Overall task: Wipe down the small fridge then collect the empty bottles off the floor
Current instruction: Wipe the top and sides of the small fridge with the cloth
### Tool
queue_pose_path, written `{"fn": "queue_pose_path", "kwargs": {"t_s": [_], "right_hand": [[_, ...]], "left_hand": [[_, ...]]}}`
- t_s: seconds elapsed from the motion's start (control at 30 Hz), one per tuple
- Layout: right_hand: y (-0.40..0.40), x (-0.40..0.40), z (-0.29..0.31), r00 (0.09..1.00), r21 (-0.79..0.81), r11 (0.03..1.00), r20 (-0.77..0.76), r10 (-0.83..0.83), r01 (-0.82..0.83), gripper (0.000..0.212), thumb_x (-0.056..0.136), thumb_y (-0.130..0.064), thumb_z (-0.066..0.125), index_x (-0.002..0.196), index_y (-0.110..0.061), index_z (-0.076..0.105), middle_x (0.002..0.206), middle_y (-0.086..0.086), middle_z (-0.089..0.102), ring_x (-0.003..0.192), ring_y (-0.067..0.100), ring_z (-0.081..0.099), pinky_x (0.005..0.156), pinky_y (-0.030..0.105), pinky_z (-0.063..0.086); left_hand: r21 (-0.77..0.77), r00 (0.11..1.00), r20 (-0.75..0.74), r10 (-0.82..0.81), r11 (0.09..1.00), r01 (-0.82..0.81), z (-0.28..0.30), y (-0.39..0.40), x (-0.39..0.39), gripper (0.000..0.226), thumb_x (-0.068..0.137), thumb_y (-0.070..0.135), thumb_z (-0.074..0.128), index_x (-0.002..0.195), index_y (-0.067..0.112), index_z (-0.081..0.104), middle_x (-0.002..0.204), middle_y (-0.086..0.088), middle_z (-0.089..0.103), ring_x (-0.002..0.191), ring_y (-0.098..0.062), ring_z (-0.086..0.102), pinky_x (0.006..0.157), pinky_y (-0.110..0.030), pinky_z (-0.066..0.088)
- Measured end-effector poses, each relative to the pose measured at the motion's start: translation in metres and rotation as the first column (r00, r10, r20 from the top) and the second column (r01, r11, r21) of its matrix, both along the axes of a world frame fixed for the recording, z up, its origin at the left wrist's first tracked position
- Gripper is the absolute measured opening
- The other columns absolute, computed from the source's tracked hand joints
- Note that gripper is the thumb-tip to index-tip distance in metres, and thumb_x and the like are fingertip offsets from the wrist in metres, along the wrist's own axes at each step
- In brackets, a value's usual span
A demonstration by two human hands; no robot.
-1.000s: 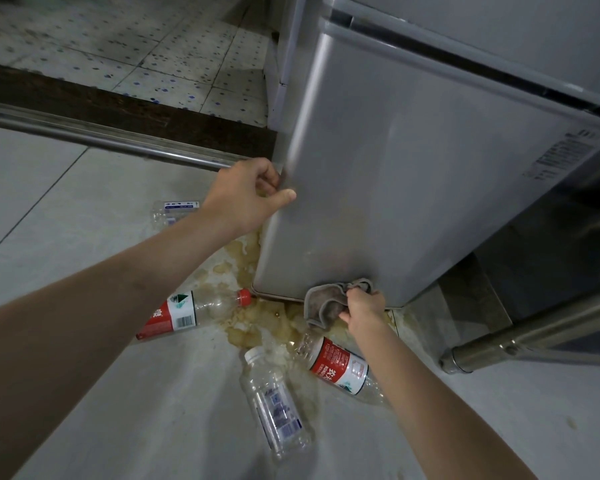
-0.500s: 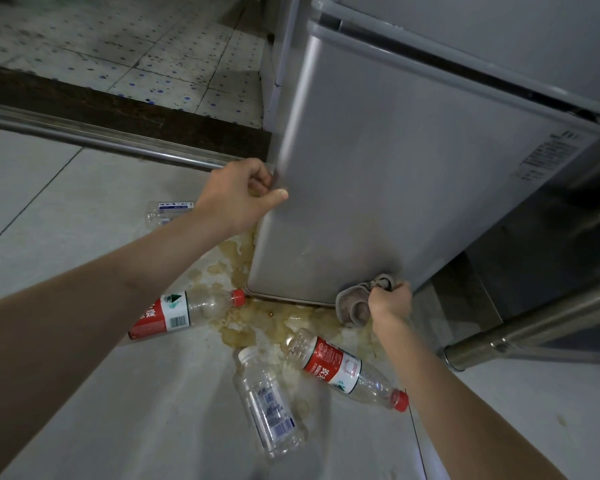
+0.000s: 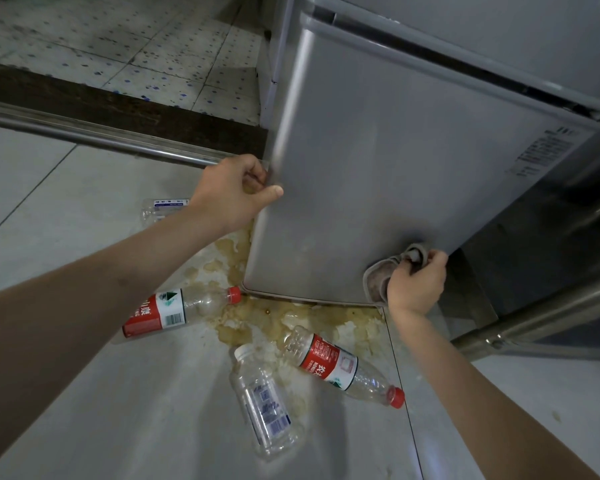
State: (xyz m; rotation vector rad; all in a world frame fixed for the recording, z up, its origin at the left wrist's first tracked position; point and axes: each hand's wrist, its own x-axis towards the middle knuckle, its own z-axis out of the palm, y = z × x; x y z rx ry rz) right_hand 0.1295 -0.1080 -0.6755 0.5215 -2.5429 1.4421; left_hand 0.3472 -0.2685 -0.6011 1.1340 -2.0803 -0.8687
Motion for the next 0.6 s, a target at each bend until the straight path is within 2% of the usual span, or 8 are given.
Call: {"fn": "queue_pose_path", "kwargs": {"t_s": [0.13,0.33,0.6], "right_hand": [[-0.002,0.002,-0.011,0.999,0.025,0.999,0.022,-0.026,0.025,0.025,0.087,-0.002,0.052,0.112,-0.004,0.048,0.118,0.023,0.05,0.105,0.042,0.053,0.087,0.047,0.044],[-0.008,0.006,-0.027,0.987,0.08,0.993,0.135,-0.092,0.082,0.024,0.085,-0.001,0.055,0.108,-0.002,0.05,0.116,0.025,0.053,0.107,0.045,0.053,0.086,0.051,0.045],[-0.007,0.01,-0.039,0.964,0.159,0.987,0.261,-0.055,0.014,0.022,0.086,0.0,0.055,0.107,0.001,0.049,0.117,0.026,0.057,0.106,0.04,0.056,0.082,0.04,0.044]], "left_hand": [[-0.013,1.0,0.008,0.01,1.0,-0.01,-0.001,0.003,0.0,0.021,0.082,0.038,0.068,0.084,0.02,0.057,0.089,0.004,0.065,0.081,-0.008,0.059,0.06,-0.015,0.037],[-0.05,0.999,0.022,0.023,0.999,-0.022,-0.003,0.003,0.0,0.022,0.083,0.04,0.066,0.087,0.021,0.055,0.09,0.005,0.065,0.088,-0.01,0.059,0.073,-0.023,0.037],[-0.121,0.999,0.031,0.029,0.992,-0.025,-0.005,0.008,-0.001,0.02,0.086,0.037,0.062,0.092,0.021,0.054,0.091,0.007,0.06,0.087,-0.008,0.054,0.074,-0.023,0.036]]}}
